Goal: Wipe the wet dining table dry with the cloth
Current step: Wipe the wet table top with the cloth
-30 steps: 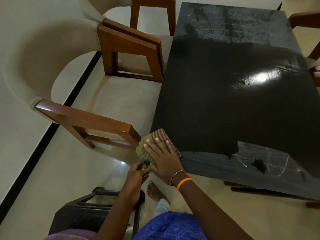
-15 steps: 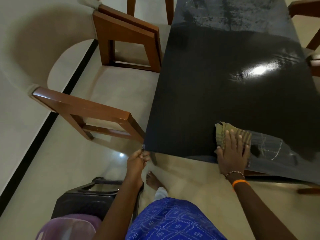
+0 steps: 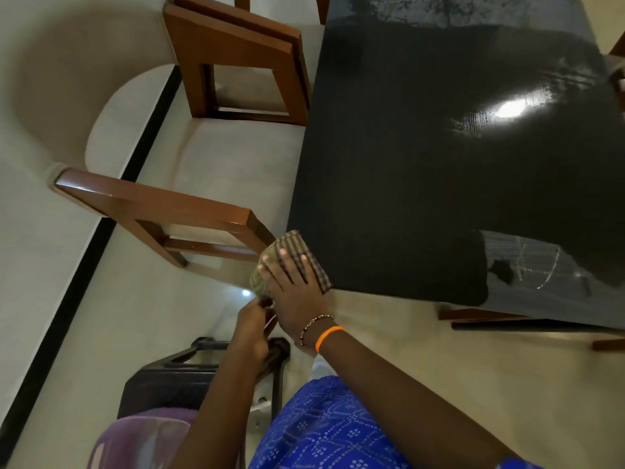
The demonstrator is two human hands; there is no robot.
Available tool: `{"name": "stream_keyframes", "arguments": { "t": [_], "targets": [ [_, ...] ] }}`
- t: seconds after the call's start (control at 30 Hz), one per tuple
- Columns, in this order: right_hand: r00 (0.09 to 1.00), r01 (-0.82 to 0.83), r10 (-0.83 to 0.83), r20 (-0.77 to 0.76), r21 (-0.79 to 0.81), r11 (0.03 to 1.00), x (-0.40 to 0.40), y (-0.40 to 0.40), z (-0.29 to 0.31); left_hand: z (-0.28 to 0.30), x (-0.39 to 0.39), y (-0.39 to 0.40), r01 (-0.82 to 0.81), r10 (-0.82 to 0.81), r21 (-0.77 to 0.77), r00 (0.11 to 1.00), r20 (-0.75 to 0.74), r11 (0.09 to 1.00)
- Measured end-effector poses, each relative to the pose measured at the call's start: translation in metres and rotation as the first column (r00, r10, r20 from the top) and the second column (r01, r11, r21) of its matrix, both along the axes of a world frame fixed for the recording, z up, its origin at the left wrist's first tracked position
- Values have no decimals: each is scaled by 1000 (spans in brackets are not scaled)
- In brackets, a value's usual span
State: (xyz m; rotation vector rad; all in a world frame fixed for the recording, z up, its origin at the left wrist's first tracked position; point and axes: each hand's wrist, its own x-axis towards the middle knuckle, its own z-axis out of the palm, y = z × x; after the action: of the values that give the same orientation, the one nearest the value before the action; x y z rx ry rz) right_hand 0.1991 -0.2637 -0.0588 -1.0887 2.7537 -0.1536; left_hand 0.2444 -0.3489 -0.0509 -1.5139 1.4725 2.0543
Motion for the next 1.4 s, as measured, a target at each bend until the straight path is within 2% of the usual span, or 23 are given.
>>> {"name": "stream_keyframes", "arguments": {
  "t": [0.13, 0.23, 0.3, 0.37, 0.47, 0.53, 0.6, 0.7, 0.8, 0.87, 0.93, 1.03, 1.13, 1.27, 1.33, 1.4],
  "targets": [
    [991, -114, 115, -65, 10, 993, -9, 36, 0, -5, 3, 17, 150, -149, -27, 988, 50, 988],
    [986, -59, 56, -155, -13, 998, -13, 78, 1, 0, -6, 48, 295, -294, -20, 955, 32, 955],
    [982, -6, 1, -187, -25, 1000, -13, 117, -1, 8, -13, 69, 428, -429, -31, 903, -8, 903],
    [979, 66, -63, -192, 7, 998, -13, 165, -4, 18, -18, 89, 609, -615, -103, 787, -47, 787],
    [963, 244, -236, -129, 49, 969, -12, 241, -4, 30, -24, 118, 798, -835, -259, 546, -76, 545],
    [915, 402, -400, -52, 41, 915, -14, 287, 0, 35, -27, 135, 829, -910, -392, 409, -64, 400],
    [826, 563, -563, 20, 13, 826, -15, 330, 4, 36, -27, 150, 801, -956, -547, 294, 6, 243],
    [647, 761, -756, 99, -28, 648, -22, 388, 7, 36, -28, 164, 711, -953, -702, 241, 182, 45],
    [445, 892, -883, 149, 19, 452, -34, 426, 7, 37, -25, 172, 612, -911, -769, 186, 367, -185],
    [354, 931, -924, 143, 34, 362, -40, 426, 4, 36, -22, 174, 561, -893, -788, 177, 413, -253],
    [323, 946, -940, 111, -1, 325, -43, 408, -1, 33, -20, 175, 540, -886, -800, 194, 421, -262],
    [386, 922, -918, 89, -62, 382, -44, 360, -4, 30, -19, 178, 534, -874, -799, 206, 440, -277],
    [554, 832, -829, 75, -26, 554, -46, 306, -3, 28, -20, 181, 534, -864, -797, 220, 453, -282],
    [814, 577, -569, 116, -40, 816, -46, 232, -1, 29, -20, 183, 536, -830, -772, 215, 516, -341],
    [884, 458, -451, 123, -42, 888, -50, 216, 1, 31, -18, 183, 551, -810, -746, 199, 552, -373],
    [916, 395, -390, 97, -50, 917, -60, 222, 4, 32, -17, 185, 562, -799, -720, 163, 579, -407]
  ]
}}
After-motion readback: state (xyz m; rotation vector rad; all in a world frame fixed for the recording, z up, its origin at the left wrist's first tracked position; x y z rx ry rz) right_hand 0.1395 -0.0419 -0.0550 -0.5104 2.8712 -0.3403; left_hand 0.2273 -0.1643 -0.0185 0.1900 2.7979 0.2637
